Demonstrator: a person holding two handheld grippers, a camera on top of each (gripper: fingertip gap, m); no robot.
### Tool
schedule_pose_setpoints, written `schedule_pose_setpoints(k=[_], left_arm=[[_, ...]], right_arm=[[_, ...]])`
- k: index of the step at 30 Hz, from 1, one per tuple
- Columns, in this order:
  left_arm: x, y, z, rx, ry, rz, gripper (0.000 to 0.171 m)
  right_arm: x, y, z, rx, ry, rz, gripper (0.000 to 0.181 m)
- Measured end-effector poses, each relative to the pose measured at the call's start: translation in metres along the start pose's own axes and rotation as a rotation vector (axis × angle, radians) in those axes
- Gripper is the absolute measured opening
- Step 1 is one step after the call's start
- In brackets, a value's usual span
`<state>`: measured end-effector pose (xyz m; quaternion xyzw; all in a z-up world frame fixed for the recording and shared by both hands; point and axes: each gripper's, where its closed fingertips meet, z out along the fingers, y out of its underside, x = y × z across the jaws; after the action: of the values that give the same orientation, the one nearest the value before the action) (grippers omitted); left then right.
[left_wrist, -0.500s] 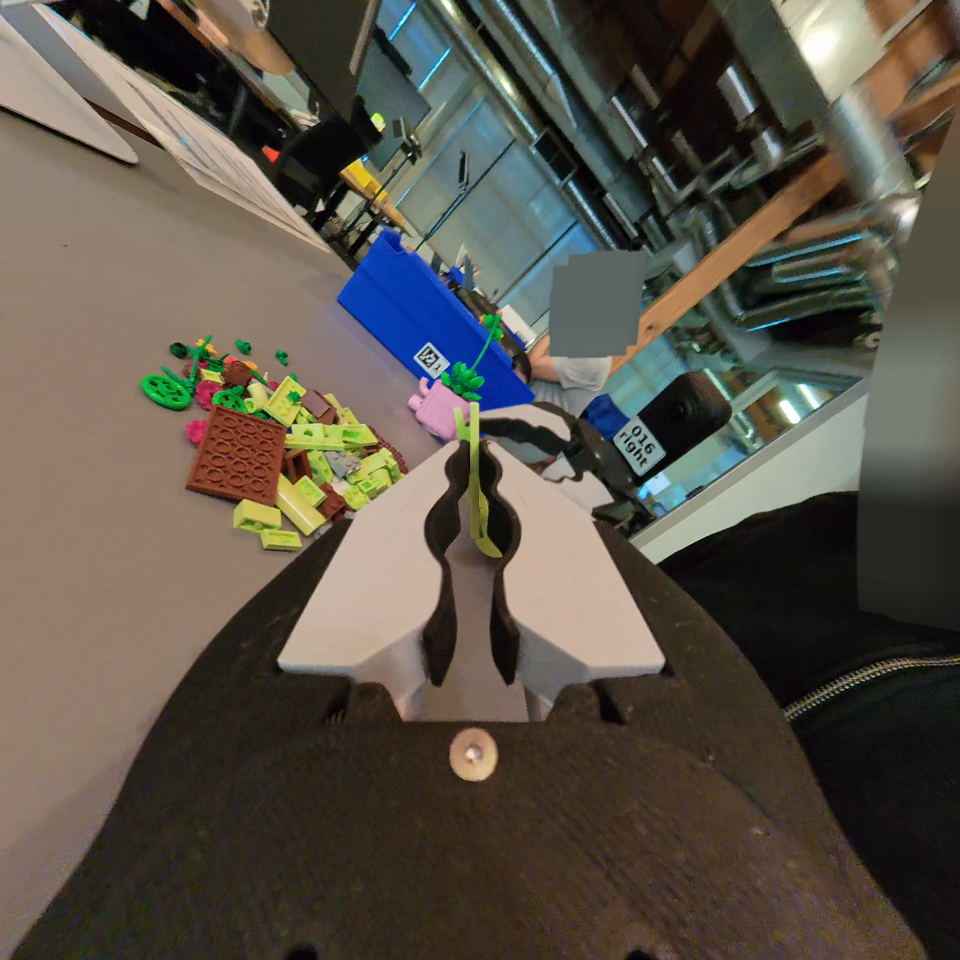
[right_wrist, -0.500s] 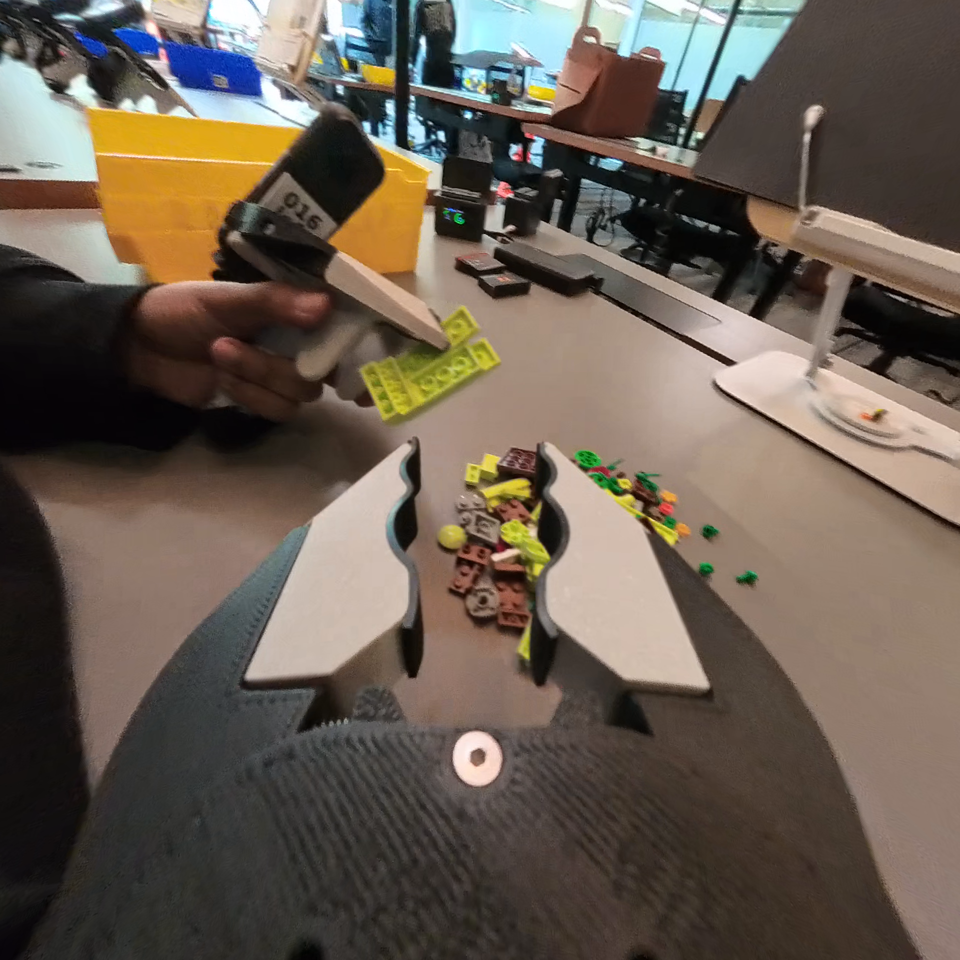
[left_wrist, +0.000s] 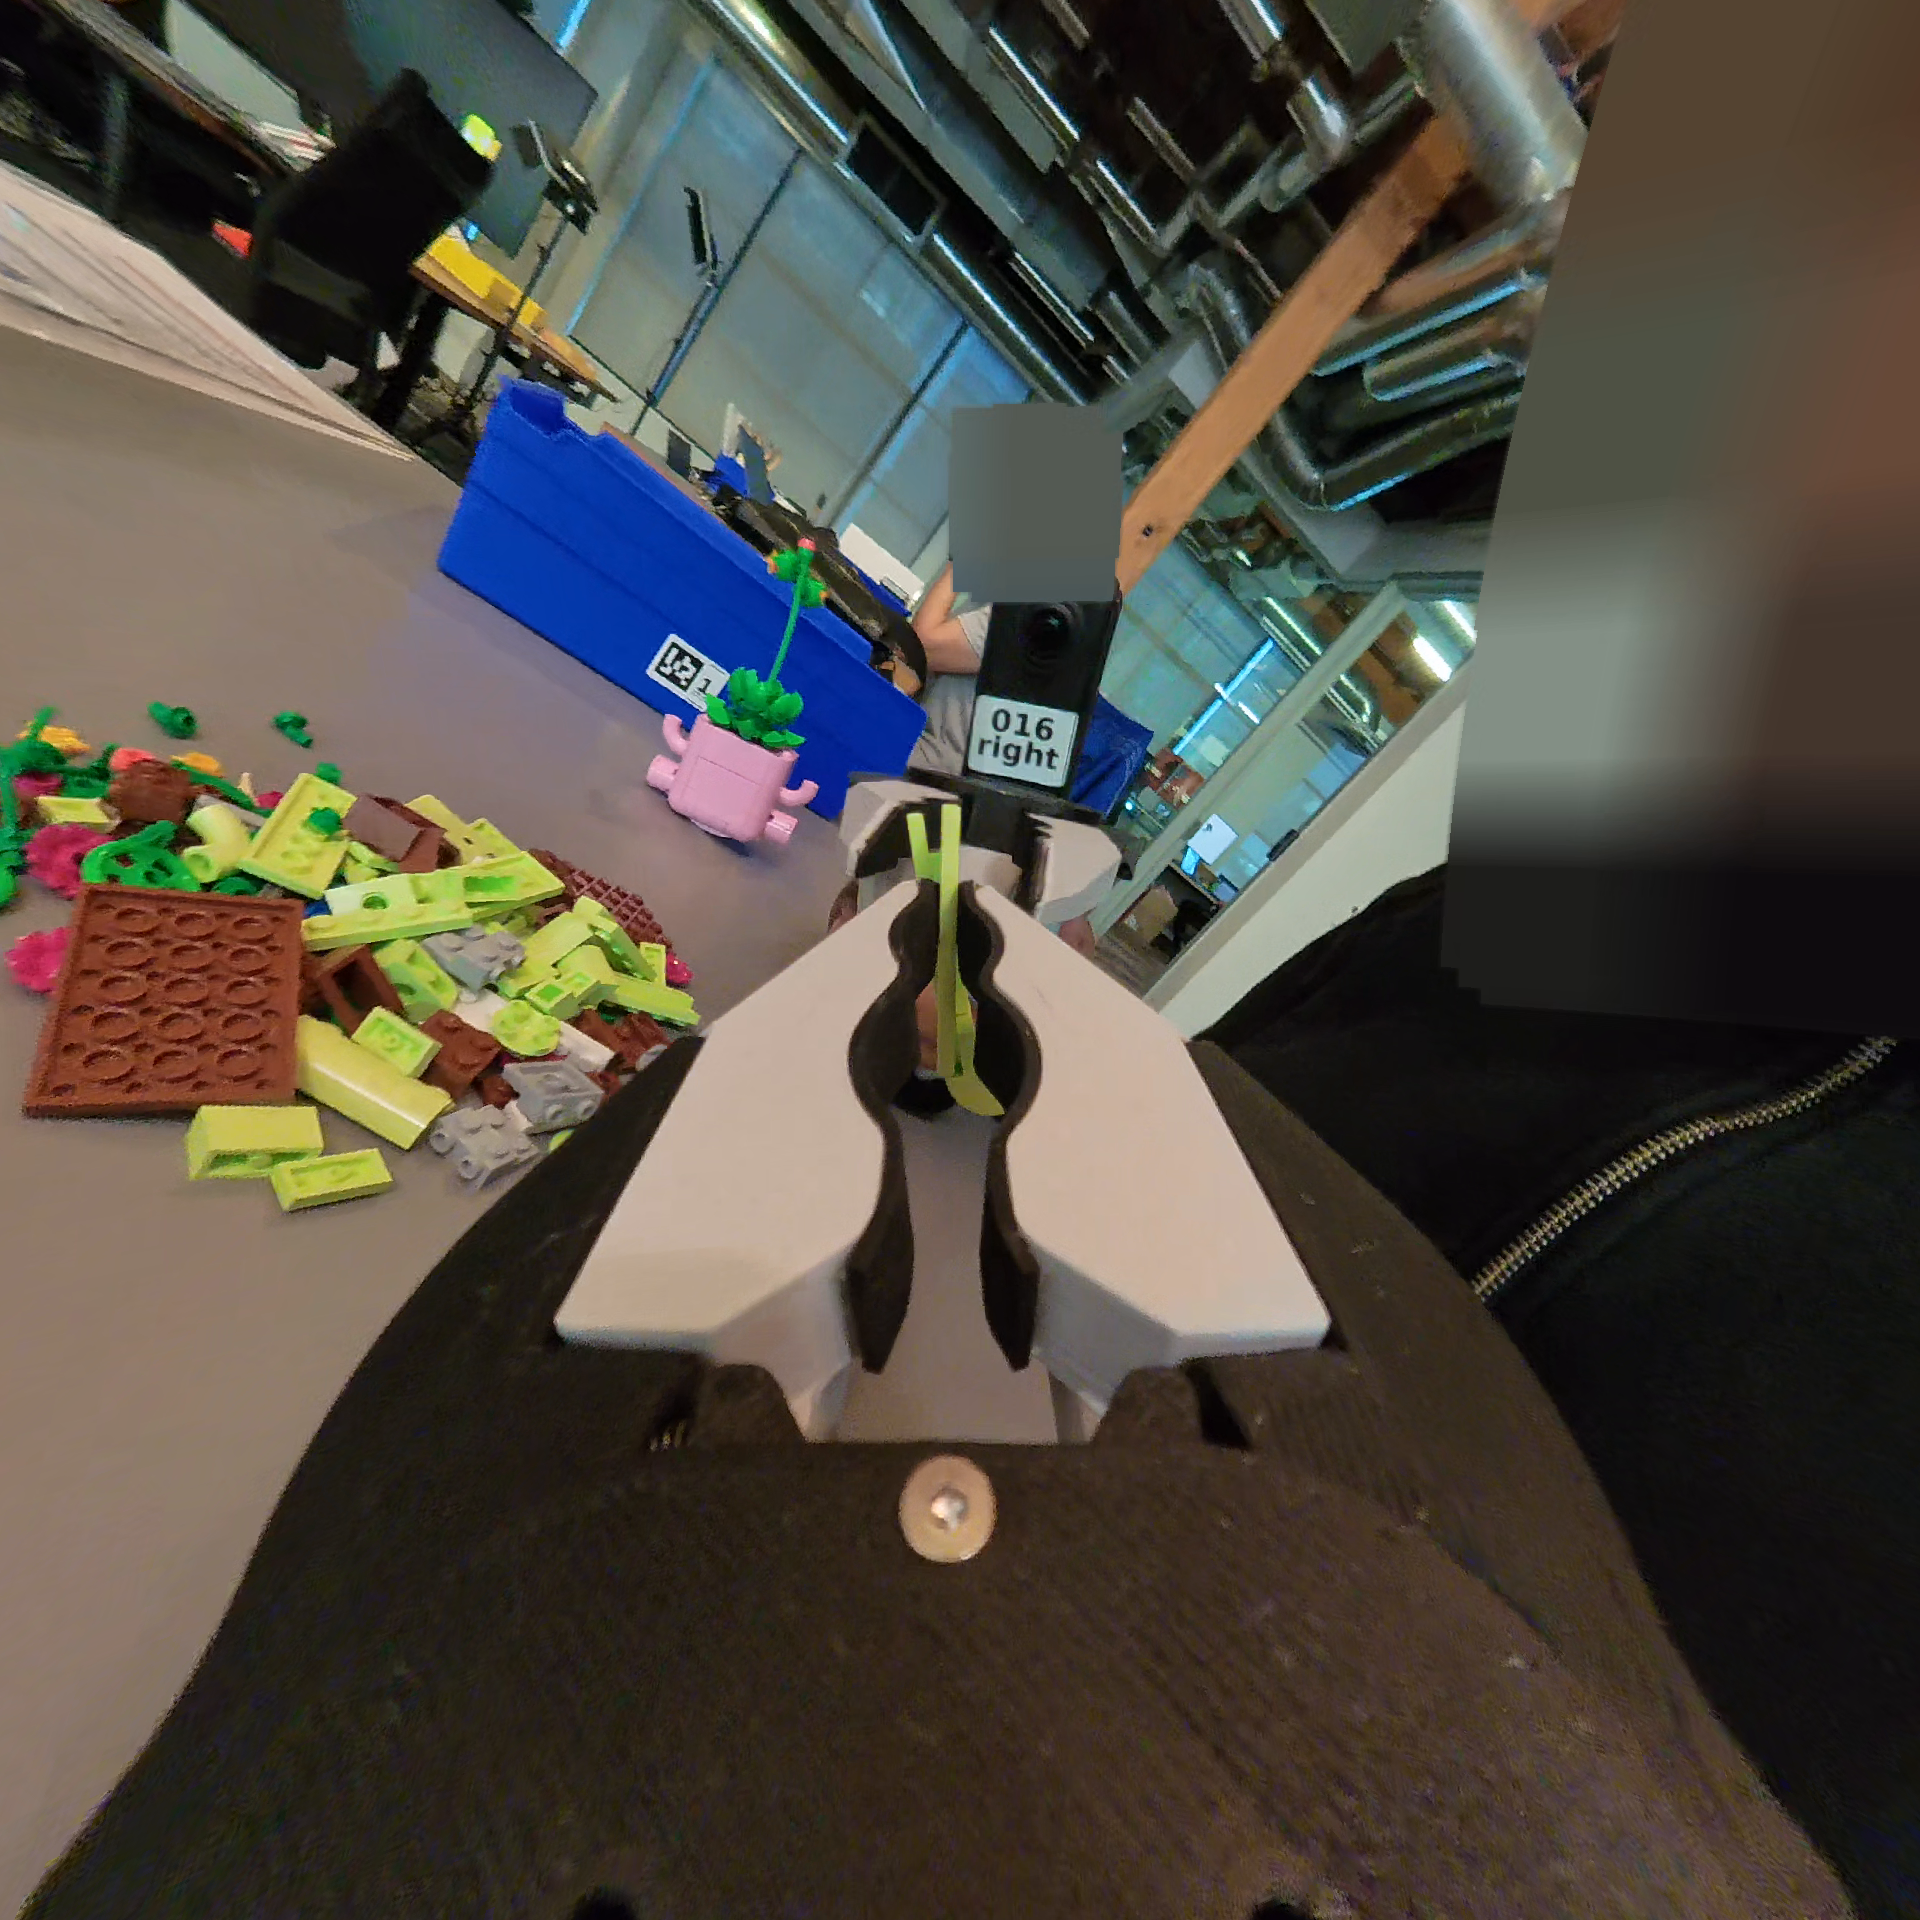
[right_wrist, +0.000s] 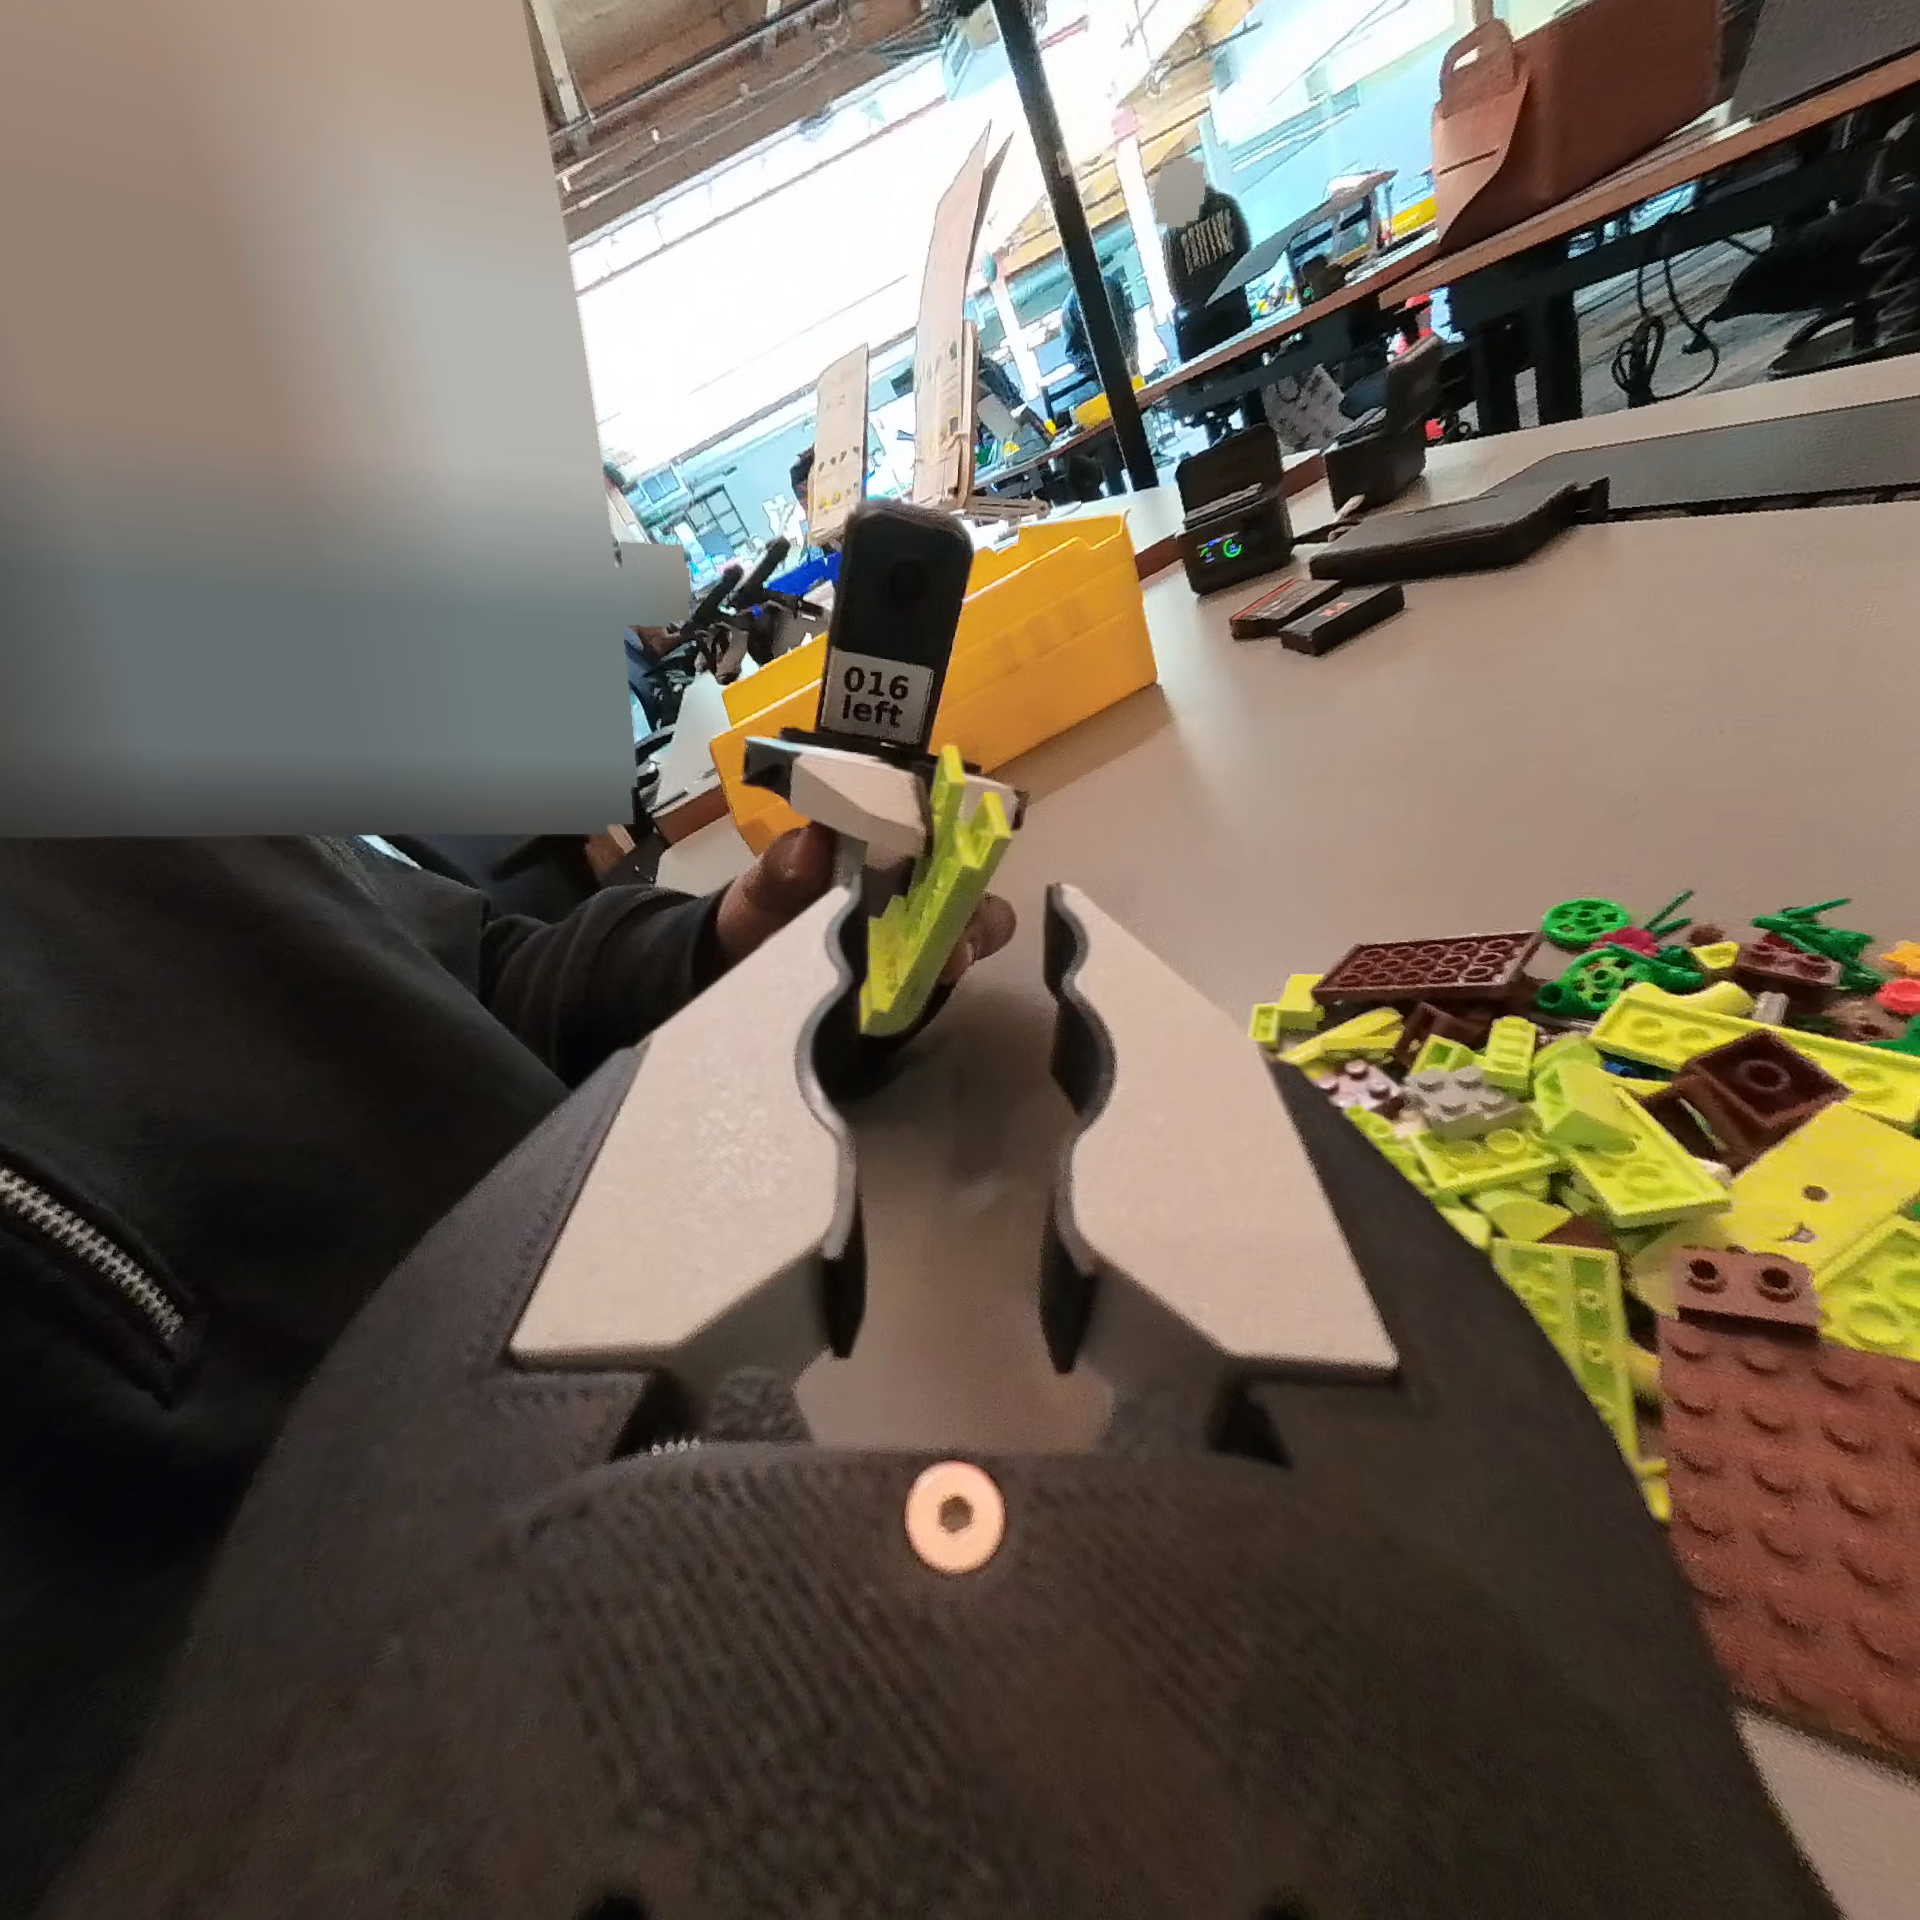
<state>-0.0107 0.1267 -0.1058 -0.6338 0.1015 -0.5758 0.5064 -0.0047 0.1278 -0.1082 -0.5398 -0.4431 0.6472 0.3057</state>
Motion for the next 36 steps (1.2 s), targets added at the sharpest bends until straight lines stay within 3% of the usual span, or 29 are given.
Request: schedule_pose_setpoints(k=[6, 9, 10, 12, 15, 18, 21, 27, 28, 29, 33, 36], left_arm=[[0.003, 0.007, 0.005, -0.035, -0.011, 0.043, 0.001], [-0.01, 0.001, 0.002, -0.001, -0.102, 0.035, 0.04], [-0.014, -0.002, 0.0, 0.015, -0.122, 0.024, 0.046], [-0.02, -0.006, -0.004, 0.035, -0.146, -0.019, 0.054], [-0.011, -0.003, -0.003, 0.036, -0.047, -0.129, 0.043], [-0.006, 0.006, 0.005, 0.021, 0.063, -0.328, 0.049], [-0.014, 0.013, 0.008, 0.007, 0.037, -0.402, 0.042], [-0.025, 0.017, 0.008, -0.035, -0.152, -0.164, 0.02], [-0.029, 0.014, 0.005, -0.016, -0.182, -0.15, 0.005], [-0.029, 0.009, 0.002, 0.005, -0.181, -0.136, 0.002], [-0.034, 0.005, -0.005, -0.002, -0.239, -0.044, 0.001], [-0.034, 0.012, -0.001, -0.083, -0.287, 0.092, 0.001]], right_arm=[[-0.006, 0.009, 0.003, -0.059, -0.005, -0.097, 0.004], [-0.003, 0.002, -0.002, -0.036, 0.056, -0.193, 0.004], [0.001, -0.003, -0.005, -0.023, 0.121, -0.265, 0.004], [0.011, -0.01, -0.012, -0.033, 0.292, -0.499, 0.004], [0.018, -0.007, -0.011, -0.135, 0.52, -0.957, 0.004], [0.024, 0.018, 0.004, -0.305, 0.612, -1.33, 0.005], [0.016, 0.022, 0.012, -0.337, 0.654, -1.558, 0.004], [0.019, 0.03, 0.015, -0.365, 0.641, -1.595, 0.01], [0.017, 0.031, 0.016, -0.348, 0.619, -1.573, 0.012], [0.015, 0.03, 0.016, -0.321, 0.604, -1.548, 0.012], [0.016, 0.019, 0.01, -0.232, 0.589, -1.36, 0.009], [0.021, 0.007, 0.0, -0.148, 0.574, -1.151, 0.012]])
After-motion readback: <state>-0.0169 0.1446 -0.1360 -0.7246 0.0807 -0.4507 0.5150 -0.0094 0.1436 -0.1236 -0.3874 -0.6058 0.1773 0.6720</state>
